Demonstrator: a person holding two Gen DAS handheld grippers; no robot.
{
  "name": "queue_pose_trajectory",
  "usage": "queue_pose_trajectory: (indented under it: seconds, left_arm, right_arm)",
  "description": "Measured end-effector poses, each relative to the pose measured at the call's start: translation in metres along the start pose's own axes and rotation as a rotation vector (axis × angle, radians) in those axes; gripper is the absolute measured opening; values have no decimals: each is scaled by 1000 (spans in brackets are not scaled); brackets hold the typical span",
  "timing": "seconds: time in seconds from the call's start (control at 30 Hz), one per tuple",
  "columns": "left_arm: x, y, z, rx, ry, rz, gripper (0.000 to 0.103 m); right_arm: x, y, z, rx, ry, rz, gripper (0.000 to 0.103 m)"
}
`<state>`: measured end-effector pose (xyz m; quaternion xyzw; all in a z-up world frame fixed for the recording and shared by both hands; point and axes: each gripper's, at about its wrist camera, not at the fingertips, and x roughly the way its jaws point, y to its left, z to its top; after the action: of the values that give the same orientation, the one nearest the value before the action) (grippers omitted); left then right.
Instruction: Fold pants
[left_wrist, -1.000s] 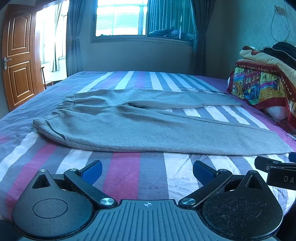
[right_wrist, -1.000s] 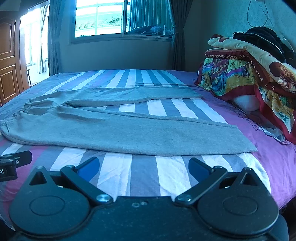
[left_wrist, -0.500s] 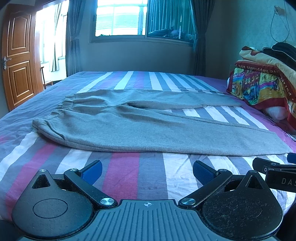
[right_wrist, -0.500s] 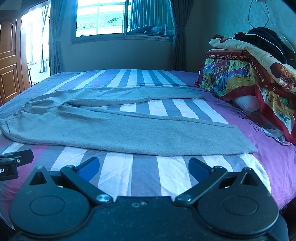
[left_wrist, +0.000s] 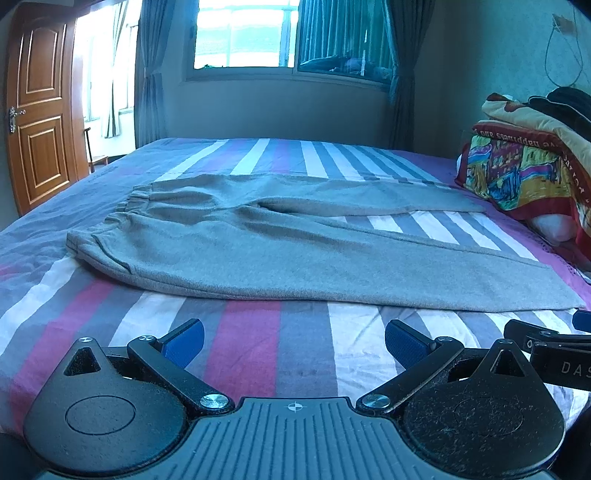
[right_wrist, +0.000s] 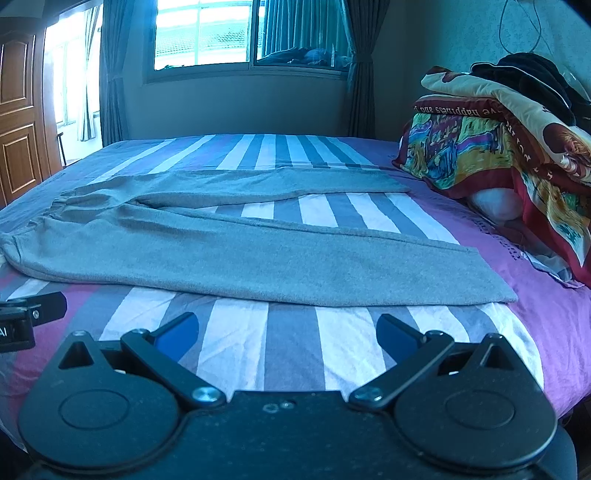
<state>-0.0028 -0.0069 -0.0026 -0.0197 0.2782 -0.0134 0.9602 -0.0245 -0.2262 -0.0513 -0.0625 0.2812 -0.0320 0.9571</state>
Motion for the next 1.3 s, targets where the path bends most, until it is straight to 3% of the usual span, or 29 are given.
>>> queue_pose_trajectory:
  seconds: [0.43, 0.63, 0.87, 1.1, 1.17, 1.3]
  left_arm:
    - [9, -1, 3, 25, 41, 0, 103]
    - [18, 9, 26, 38, 28, -3, 103]
    - [54, 29, 63, 83, 31, 49, 103]
    - [104, 47, 101, 167, 43, 75, 103]
    - [126, 65, 116, 174, 56, 74, 103]
    - [172, 125, 155, 84, 80, 48, 103]
  right_arm:
    - [3, -2, 0, -7, 10, 11, 103]
    - [9, -11, 10, 14, 21, 105, 103]
    - [26, -12, 53, -66, -59, 208, 103]
    - [74, 9, 99, -136, -55, 273, 103]
    - [93, 16, 112, -149, -46, 301, 102]
    - [132, 31, 145, -176, -61, 350, 101]
